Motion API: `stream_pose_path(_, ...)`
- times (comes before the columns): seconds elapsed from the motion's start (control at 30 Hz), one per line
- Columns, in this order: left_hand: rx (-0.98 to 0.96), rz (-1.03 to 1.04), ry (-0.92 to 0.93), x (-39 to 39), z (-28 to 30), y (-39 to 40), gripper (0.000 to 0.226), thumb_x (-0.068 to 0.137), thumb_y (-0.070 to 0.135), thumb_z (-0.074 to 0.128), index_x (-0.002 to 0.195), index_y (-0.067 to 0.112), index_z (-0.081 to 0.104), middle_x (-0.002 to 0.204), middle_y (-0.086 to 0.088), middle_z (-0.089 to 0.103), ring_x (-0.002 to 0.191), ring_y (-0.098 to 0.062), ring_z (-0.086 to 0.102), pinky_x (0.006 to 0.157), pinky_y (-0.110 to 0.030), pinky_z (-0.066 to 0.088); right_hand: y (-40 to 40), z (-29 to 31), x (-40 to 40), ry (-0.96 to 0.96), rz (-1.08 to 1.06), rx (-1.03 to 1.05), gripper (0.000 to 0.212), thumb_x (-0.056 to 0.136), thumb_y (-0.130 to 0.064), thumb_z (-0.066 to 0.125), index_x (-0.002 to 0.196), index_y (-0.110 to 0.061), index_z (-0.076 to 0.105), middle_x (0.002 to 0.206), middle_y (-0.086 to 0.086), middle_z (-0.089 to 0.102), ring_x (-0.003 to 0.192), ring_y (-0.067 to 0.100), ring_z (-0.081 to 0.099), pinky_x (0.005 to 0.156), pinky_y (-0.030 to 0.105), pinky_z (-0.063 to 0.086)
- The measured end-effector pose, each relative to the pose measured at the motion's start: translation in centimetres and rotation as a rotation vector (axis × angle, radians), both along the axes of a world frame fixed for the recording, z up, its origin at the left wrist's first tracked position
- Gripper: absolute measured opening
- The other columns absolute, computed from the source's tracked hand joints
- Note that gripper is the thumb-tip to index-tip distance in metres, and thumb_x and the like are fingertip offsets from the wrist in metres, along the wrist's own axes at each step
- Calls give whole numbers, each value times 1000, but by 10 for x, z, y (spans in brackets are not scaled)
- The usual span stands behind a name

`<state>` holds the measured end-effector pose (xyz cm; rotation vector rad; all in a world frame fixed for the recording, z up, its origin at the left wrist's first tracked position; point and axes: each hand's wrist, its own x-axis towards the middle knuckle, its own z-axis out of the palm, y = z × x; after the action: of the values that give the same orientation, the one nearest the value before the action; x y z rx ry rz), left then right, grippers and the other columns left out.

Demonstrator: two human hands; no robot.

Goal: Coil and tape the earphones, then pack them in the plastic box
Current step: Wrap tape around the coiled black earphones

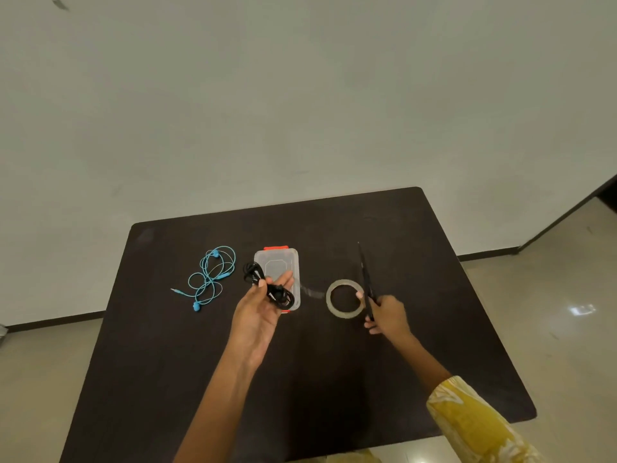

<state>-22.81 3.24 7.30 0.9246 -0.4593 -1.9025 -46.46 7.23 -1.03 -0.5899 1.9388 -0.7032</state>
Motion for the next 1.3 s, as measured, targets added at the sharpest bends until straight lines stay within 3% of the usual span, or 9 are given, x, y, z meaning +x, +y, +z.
stream_pose_path(0.1,34,-2,-1,8,-6,11,12,86,19,52,89,9,59,121,-27,61,115,-29,61,86,-35,56,-1,-10,-7,386,151,119,33,92,-34,57,100,-2,61,89,14,67,76,24,69,68,37,58)
stream_pose_path(0.17,48,0,1,12,-9,17,13,86,19,52,90,9,59,122,-27,61,115,-29,61,87,-36,55,1,-15,-10,531,210,178,30,92,-32,57,102,-4,60,96,13,66,86,26,66,69,35,54)
stream_pose_path(0.33,80,14,46,19,-8,27,14,86,18,52,91,7,59,122,-29,60,115,-32,60,92,-36,53,7,-25,-11,573,223,203,33,91,-32,59,108,-3,58,103,14,65,94,28,65,80,40,56)
stream_pose_path(0.5,103,3,37,25,-7,33,19,97,15,42,88,8,58,123,-28,60,114,-31,61,94,-36,51,8,-26,-7,661,279,210,28,91,-26,61,106,-3,60,106,15,64,96,28,64,79,36,54)
stream_pose_path(0.87,110,0,63,31,0,42,17,93,15,44,88,6,58,124,-29,58,118,-34,58,97,-38,48,19,-14,15,765,383,182,18,92,-21,58,105,-9,62,101,9,67,94,25,66,78,34,53)
stream_pose_path(0.97,108,-22,69,33,0,46,17,91,17,45,89,6,59,125,-29,58,119,-35,58,98,-39,47,21,2,32,575,375,-80,17,89,-21,64,101,-9,67,94,7,70,90,20,67,79,32,55)
stream_pose_path(1.07,120,-43,84,37,-2,50,19,93,17,44,91,6,60,126,-29,57,118,-35,58,97,-39,48,19,36,64,55,247,-321,20,89,-27,64,99,-12,71,96,3,73,95,17,68,85,30,55)
stream_pose_path(1.2,102,-80,103,43,-2,54,17,92,18,46,94,6,57,128,-30,55,121,-34,55,98,-38,49,18,75,90,-334,368,-312,32,82,-50,60,96,-24,71,101,-4,74,99,5,67,87,20,50)
stream_pose_path(1.3,87,-102,106,47,1,57,16,94,19,44,94,7,55,128,-30,55,122,-33,55,95,-36,52,20,84,93,-438,459,-249,31,84,-40,65,102,-15,70,98,1,75,96,11,70,88,28,50)
